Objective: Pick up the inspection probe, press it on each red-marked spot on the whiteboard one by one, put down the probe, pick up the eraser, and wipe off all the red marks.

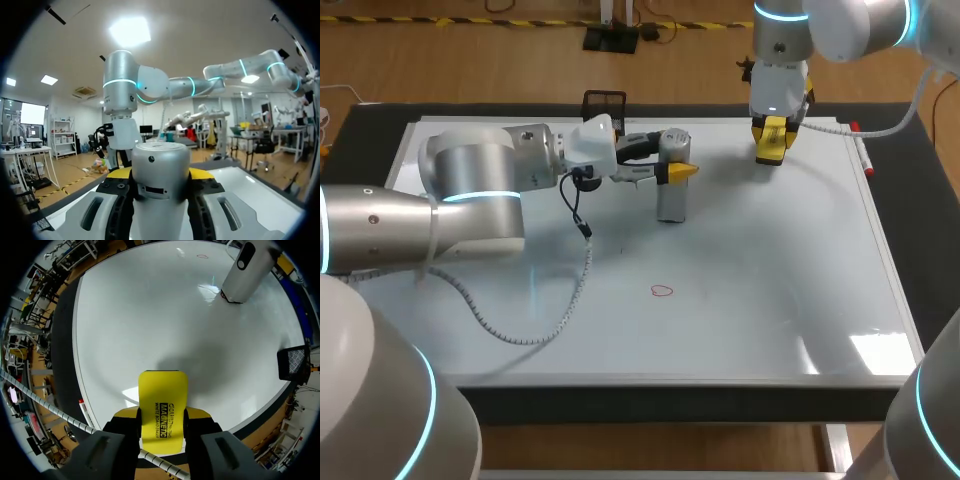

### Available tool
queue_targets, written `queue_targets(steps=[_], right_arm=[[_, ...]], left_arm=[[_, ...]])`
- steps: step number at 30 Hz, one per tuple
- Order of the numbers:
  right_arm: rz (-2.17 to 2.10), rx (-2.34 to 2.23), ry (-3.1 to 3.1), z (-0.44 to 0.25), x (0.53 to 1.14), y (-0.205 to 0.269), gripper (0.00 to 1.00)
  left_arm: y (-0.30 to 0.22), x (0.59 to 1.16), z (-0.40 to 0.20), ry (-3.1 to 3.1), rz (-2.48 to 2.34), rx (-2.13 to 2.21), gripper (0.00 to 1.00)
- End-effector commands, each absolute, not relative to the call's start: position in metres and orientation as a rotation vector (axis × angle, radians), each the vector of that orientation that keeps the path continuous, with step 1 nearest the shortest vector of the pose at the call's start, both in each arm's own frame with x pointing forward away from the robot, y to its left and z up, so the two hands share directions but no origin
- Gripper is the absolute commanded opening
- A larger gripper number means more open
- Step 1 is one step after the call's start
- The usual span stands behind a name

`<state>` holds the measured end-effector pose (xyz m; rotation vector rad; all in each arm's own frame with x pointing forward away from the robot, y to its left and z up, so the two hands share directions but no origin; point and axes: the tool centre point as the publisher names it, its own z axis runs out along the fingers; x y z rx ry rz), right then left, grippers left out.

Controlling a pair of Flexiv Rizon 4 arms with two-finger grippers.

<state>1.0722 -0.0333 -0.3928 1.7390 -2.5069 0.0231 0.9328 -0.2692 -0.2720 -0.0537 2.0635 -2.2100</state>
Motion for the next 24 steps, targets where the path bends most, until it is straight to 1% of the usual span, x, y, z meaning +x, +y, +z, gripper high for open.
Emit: queue_targets(steps=[1, 5, 12, 19, 24], right_arm=[[0.027, 1.740, -2.502, -0.392, 1.073, -0.034, 0.00], [0.027, 1.740, -2.502, -0.392, 1.073, -0.034, 0.00], [0.027, 1.740, -2.502, -0.392, 1.073, -0.034, 0.00], [0.027, 1.740, -2.502, -0.392, 1.073, -0.034, 0.00], [0.027, 1.740, -2.502, -0.392, 1.073, -0.034, 0.00]], left_arm=[[-0.266, 0.932, -0.268, 2.068, -2.206, -0.055, 0.00], [-0.263, 0.933, -0.262, 2.084, -2.203, -0.076, 0.00], [-0.242, 0.938, -0.245, 2.086, -2.201, -0.072, 0.00], [-0.208, 0.944, -0.228, 2.064, -2.207, -0.058, 0.00], [-0.170, 0.947, -0.218, 2.028, -2.194, -0.067, 0.00]])
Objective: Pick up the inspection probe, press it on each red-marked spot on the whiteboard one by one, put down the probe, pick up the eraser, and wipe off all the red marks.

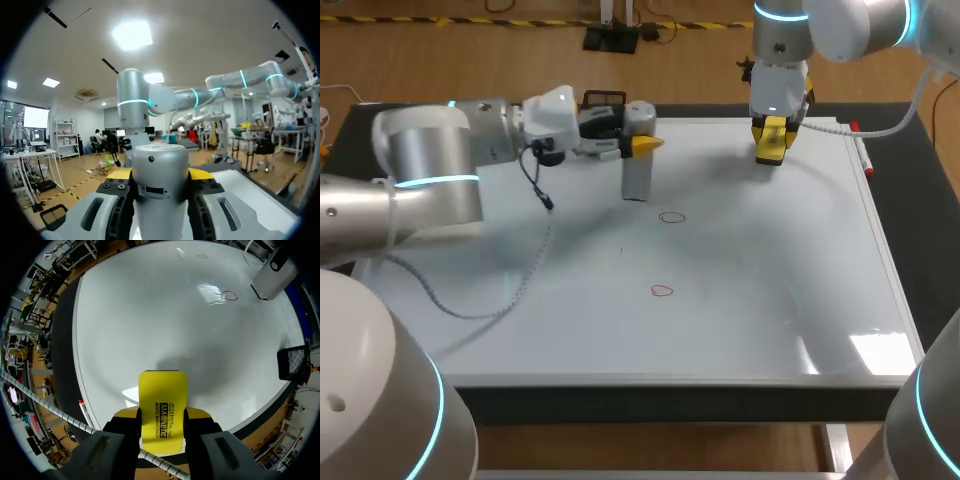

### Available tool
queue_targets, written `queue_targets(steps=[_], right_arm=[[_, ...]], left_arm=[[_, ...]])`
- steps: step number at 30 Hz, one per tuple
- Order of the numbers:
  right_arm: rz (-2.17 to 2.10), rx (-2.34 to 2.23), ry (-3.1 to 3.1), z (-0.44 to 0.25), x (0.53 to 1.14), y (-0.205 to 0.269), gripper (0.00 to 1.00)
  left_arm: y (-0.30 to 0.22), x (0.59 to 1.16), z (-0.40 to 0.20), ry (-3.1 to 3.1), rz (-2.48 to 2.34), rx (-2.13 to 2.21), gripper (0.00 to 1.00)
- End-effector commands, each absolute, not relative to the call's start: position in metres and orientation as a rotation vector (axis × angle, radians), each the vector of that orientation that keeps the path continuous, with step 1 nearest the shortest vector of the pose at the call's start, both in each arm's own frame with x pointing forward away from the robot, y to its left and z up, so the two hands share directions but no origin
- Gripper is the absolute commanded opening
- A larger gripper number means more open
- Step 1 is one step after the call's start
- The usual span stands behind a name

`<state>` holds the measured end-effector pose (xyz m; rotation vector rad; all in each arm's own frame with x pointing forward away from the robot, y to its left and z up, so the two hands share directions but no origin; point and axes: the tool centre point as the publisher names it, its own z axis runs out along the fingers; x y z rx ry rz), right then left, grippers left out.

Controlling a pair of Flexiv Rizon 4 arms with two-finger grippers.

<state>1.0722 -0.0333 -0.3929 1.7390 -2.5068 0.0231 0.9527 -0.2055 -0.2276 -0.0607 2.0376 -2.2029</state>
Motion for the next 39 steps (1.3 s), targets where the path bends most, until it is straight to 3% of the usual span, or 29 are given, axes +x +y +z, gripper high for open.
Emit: queue_targets(steps=[1, 20, 39], right_arm=[[0.027, 1.740, -2.502, -0.392, 1.073, -0.034, 0.00], [0.027, 1.740, -2.502, -0.392, 1.073, -0.034, 0.00], [0.032, 1.750, -2.495, -0.391, 1.072, -0.031, 0.00]], left_arm=[[-0.163, 0.947, -0.216, 2.020, -2.189, -0.071, 0.00], [-0.030, 0.944, -0.208, 1.874, -2.105, -0.205, 0.00], [0.001, 0.938, -0.207, 1.854, -2.078, -0.230, 0.00]])
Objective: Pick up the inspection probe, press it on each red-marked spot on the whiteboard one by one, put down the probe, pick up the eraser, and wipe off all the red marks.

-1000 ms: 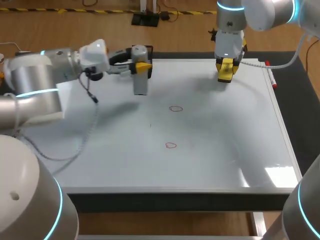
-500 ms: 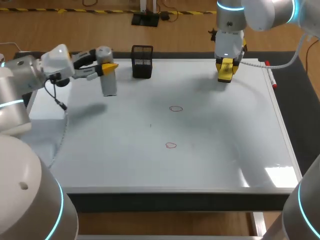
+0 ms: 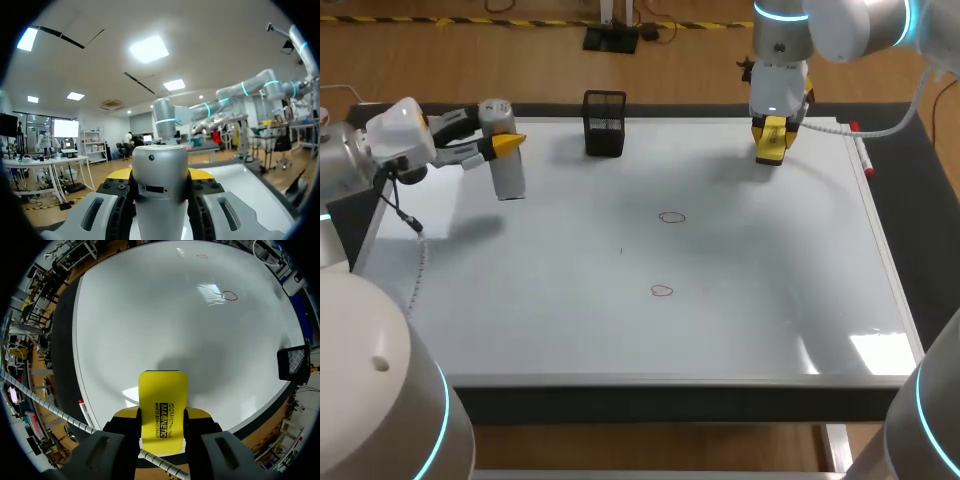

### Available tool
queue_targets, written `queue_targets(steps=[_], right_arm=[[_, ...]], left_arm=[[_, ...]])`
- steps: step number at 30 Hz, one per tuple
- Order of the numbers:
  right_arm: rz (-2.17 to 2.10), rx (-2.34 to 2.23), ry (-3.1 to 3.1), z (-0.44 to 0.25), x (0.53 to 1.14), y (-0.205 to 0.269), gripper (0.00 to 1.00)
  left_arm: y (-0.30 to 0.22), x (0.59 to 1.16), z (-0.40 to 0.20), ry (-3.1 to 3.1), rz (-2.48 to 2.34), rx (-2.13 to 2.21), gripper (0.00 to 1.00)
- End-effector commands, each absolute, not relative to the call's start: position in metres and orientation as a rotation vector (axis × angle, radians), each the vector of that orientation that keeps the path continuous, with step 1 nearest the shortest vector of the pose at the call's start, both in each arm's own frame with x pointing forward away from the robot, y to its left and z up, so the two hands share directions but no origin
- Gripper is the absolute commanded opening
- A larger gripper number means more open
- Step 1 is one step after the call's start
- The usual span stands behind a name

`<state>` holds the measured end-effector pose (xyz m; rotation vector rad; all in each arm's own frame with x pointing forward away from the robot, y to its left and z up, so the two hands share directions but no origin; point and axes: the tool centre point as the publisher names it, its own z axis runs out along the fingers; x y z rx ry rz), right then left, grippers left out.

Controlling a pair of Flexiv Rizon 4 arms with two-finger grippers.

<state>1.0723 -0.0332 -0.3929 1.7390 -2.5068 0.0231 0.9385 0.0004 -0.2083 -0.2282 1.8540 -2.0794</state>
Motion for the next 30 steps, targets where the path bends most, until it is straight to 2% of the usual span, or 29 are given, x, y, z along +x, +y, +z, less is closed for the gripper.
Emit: queue_targets(steps=[1, 9, 30], right_arm=[[0.033, 1.750, -2.491, -0.390, 1.070, -0.028, 0.00], [0.046, 1.832, -2.450, -0.381, 1.051, 0.006, 0.00], [-0.112, 2.206, -2.178, -0.383, 0.964, 0.141, 0.00]], left_arm=[[0.001, 0.938, -0.207, 1.854, -2.078, -0.230, 0.00], [0.001, 0.938, -0.207, 1.854, -2.078, -0.230, 0.00], [0.001, 0.938, -0.207, 1.854, -2.078, -0.230, 0.00]])
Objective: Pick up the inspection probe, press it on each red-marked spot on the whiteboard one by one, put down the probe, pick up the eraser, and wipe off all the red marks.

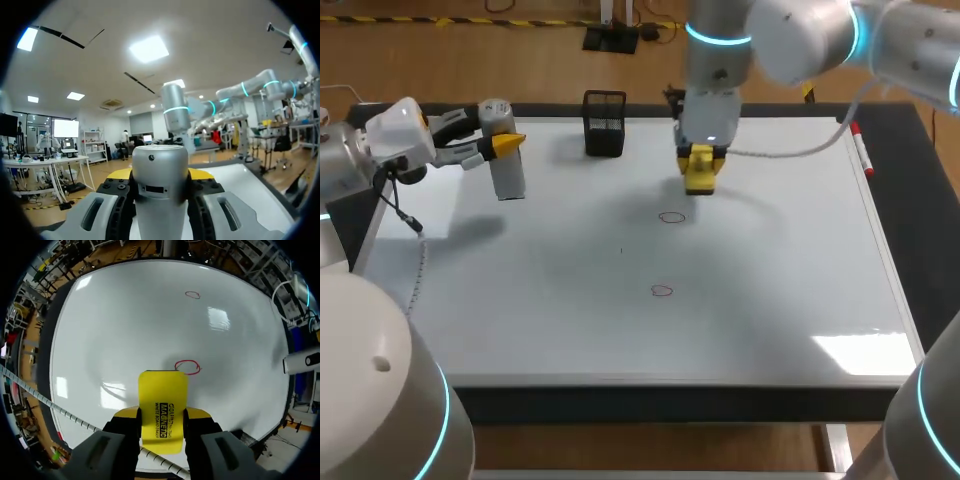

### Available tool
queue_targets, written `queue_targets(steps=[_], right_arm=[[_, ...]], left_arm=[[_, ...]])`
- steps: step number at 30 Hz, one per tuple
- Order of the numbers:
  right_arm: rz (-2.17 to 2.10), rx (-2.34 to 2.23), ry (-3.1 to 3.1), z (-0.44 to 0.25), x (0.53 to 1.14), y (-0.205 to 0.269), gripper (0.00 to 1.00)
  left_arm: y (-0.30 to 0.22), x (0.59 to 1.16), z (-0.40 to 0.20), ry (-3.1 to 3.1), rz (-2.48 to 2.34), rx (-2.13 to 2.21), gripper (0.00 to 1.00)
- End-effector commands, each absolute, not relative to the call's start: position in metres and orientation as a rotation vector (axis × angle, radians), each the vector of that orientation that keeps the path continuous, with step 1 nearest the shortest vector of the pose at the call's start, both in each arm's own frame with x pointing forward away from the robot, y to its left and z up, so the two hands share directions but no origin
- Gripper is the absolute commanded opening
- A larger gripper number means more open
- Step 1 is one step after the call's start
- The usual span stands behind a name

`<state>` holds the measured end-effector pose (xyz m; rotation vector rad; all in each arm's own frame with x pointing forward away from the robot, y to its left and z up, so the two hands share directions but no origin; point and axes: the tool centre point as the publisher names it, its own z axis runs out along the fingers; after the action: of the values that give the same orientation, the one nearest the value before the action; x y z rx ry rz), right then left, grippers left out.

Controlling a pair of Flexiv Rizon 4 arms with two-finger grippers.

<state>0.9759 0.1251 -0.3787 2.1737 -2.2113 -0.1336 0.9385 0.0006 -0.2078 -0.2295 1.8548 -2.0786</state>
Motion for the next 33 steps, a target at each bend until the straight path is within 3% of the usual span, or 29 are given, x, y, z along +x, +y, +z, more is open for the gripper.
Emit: queue_targets(steps=[1, 20, 33], right_arm=[[-0.124, 2.217, -2.162, -0.385, 0.960, 0.147, 0.00], [-0.132, 2.312, -2.062, -0.412, 0.932, 0.209, 0.00], [-0.117, 2.322, -2.077, -0.421, 0.929, 0.213, 0.00]], left_arm=[[0.001, 0.938, -0.207, 1.854, -2.078, -0.230, 0.00], [0.001, 0.938, -0.207, 1.854, -2.078, -0.230, 0.00], [0.001, 0.938, -0.207, 1.854, -2.078, -0.230, 0.00]])
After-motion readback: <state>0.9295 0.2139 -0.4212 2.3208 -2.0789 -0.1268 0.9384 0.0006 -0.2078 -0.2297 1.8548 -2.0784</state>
